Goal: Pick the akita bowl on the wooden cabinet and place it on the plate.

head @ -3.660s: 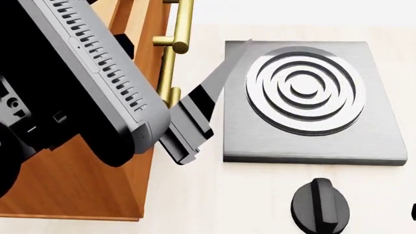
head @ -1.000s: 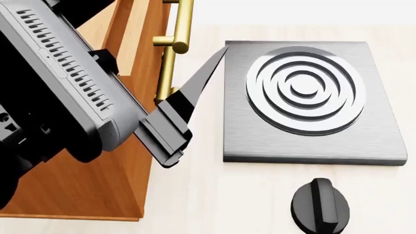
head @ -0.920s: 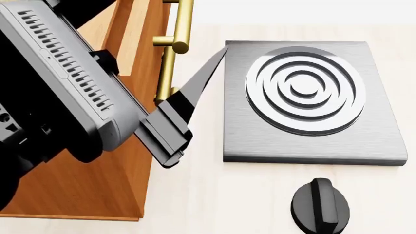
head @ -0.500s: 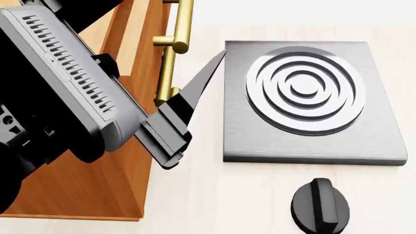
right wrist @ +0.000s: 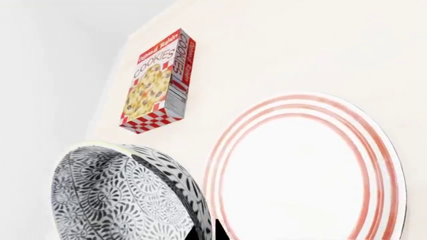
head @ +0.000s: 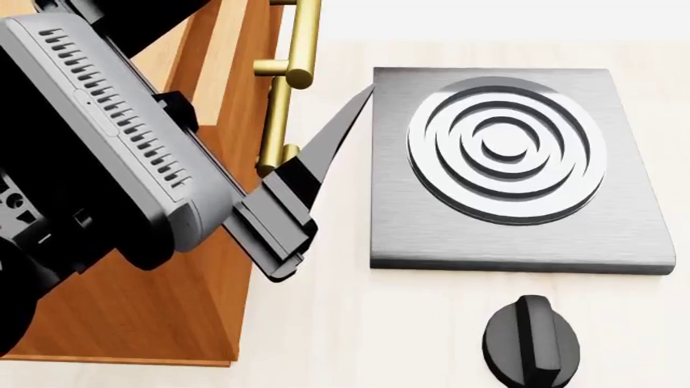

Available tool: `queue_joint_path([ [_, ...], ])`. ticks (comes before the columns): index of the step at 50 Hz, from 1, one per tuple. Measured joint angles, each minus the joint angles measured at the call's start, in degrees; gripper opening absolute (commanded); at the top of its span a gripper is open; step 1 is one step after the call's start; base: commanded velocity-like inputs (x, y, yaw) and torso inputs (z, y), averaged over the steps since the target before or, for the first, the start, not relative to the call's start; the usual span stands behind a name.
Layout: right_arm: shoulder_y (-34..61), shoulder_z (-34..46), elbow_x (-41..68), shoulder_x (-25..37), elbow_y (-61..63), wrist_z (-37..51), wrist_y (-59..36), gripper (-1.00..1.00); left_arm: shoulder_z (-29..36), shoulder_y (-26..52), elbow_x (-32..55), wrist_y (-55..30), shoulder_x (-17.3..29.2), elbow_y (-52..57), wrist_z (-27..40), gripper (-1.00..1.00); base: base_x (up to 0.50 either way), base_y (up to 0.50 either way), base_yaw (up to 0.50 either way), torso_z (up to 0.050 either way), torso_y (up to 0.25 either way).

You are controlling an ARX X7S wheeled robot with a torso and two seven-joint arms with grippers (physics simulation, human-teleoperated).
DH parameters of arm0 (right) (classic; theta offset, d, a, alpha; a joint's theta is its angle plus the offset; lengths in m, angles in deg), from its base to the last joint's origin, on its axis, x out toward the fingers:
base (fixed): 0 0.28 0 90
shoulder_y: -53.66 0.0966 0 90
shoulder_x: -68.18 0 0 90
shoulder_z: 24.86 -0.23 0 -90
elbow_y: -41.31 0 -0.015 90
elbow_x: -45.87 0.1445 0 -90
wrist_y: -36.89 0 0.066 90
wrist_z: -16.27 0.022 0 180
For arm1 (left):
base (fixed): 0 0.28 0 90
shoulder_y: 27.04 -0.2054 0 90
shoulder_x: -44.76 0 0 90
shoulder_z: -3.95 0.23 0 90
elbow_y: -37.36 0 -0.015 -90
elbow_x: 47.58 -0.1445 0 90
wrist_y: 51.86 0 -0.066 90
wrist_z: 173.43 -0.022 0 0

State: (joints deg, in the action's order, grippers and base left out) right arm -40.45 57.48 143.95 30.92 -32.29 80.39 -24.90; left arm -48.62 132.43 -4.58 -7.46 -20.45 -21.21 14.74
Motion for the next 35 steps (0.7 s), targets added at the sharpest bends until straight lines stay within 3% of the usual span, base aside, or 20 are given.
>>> queue_joint_path([
  [35,2.62,2.57,0.74,-1.56,-9.2,-2.03,-2.46,-1.0,0.5,-0.46,-0.2,0.83,0.5,-0.48,-0.03,1.0,0.0,0.0,0.0,0.0,0.0],
])
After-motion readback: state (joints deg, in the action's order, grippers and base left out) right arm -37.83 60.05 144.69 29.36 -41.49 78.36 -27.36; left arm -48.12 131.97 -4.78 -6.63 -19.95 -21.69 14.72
